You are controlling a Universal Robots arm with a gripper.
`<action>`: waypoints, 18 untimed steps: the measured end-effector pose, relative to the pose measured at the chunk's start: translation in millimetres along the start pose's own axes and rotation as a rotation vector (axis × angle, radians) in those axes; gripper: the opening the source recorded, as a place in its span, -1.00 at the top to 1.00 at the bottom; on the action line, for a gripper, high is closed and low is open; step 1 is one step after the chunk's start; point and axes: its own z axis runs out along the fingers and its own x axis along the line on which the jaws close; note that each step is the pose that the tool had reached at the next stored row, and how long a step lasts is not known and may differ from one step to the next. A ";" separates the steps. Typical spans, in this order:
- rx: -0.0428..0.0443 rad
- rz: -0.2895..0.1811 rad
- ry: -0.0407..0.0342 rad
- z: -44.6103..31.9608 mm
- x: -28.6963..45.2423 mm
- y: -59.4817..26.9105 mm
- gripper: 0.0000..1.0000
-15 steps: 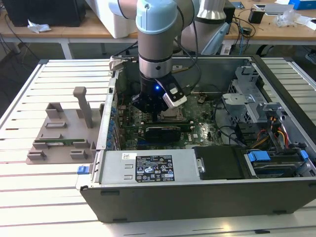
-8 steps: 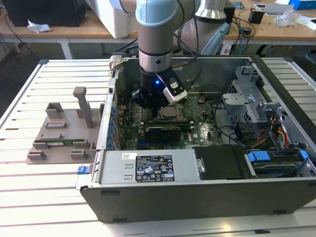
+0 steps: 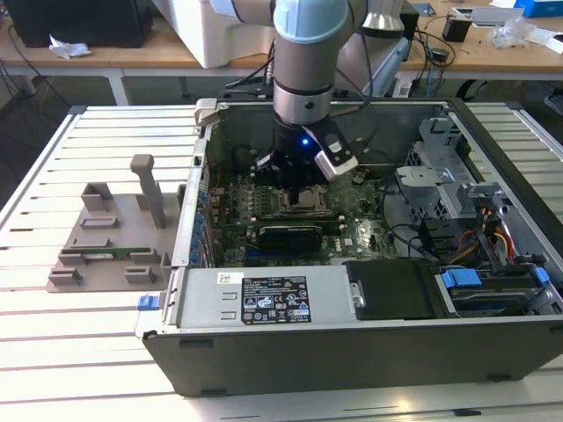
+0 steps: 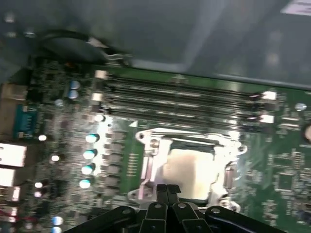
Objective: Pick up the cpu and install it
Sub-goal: 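Install the second cpu locking lever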
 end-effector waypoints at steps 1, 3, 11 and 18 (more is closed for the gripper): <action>-0.0002 0.000 0.0026 0.0 -3.8 0.4 0.79; 0.0013 0.000 0.0101 0.0 -15.4 3.1 0.79; 0.0124 0.001 0.0135 -15.0 -23.7 16.6 0.79; 0.0123 0.001 0.0134 -54.2 -23.3 18.9 0.79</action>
